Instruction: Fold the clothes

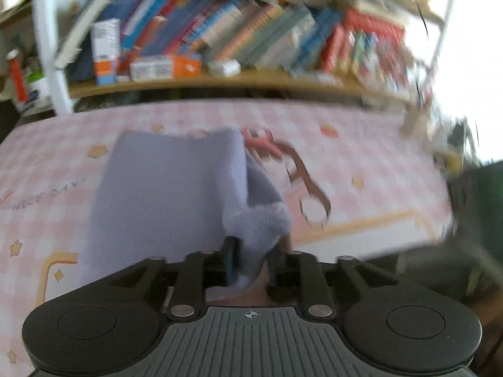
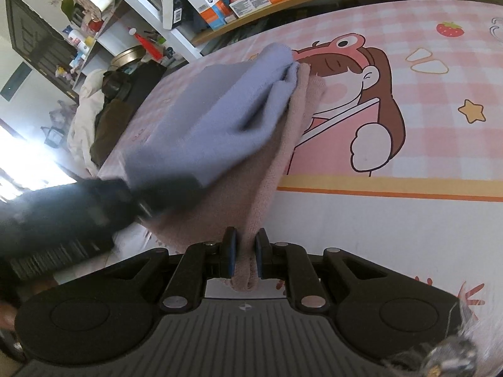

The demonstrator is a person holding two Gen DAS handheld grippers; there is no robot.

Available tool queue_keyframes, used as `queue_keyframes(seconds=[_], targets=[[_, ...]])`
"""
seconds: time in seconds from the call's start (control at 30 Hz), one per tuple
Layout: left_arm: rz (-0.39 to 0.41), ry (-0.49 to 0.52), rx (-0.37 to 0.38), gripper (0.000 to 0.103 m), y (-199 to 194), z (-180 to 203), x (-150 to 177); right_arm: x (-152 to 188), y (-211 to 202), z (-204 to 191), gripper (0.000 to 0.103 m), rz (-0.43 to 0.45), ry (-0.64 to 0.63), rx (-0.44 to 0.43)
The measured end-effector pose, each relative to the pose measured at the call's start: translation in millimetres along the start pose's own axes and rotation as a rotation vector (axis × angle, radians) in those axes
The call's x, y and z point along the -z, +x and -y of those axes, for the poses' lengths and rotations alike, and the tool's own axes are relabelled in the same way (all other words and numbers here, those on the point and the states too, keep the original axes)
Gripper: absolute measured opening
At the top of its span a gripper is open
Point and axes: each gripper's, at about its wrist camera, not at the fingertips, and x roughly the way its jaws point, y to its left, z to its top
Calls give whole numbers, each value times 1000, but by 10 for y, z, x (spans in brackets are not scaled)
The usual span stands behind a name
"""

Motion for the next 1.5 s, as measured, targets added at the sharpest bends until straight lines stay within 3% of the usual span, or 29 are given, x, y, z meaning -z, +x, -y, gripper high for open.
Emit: queue_keyframes(seconds=[0.07,0.2,0.37,0.53,0.63,0.73,0.8,0.87,0.9,0.93,1.0,1.07,1.13,1.17,1.27,1.33,1.5], targets=[[-8,11,8,30,-4,18,6,5,-54,46,18,-1,20,0],[-2,-20,103,46,-108,-37,41,-3,-266,116,25,53,45,26],[28,-48,167,46,-212,-120,122,-142,-534,123,26,154,63,63],[139,-138,205,46,-473,-438,90,-351,-612,-140,46,216,7,36],[198,-175,180,46,-604,-687,49,-441,-510,-287,51,210,-8,6],[210,-186,97,42,-592,-955,-19,-528,-305,-397,51,170,24,5],[210,-179,79,37,-532,-1073,-58,-561,-150,-429,51,137,59,22],[198,-159,86,34,-437,-1157,-89,-575,-9,-429,51,112,98,49],[189,-147,91,32,-389,-1178,-101,-561,39,-414,46,103,121,70],[179,-138,100,32,-346,-1192,-99,-546,87,-399,31,93,145,92],[144,-135,117,32,-253,-1236,-57,-468,139,-374,13,71,166,96],[103,-135,118,32,-144,-1270,-11,-412,53,-418,12,99,149,61],[80,-137,136,32,-87,-1292,37,-349,-198,-521,11,202,95,-54],[77,-148,159,32,-78,-1314,45,-311,-291,-575,10,234,63,-65],[56,-126,166,32,-32,-1274,46,-197,-166,-515,10,211,117,143],[54,-102,162,32,-29,-1235,53,-127,27,-363,10,165,191,203],[55,-97,171,34,-55,-1253,57,-131,92,-446,12,173,141,244]])
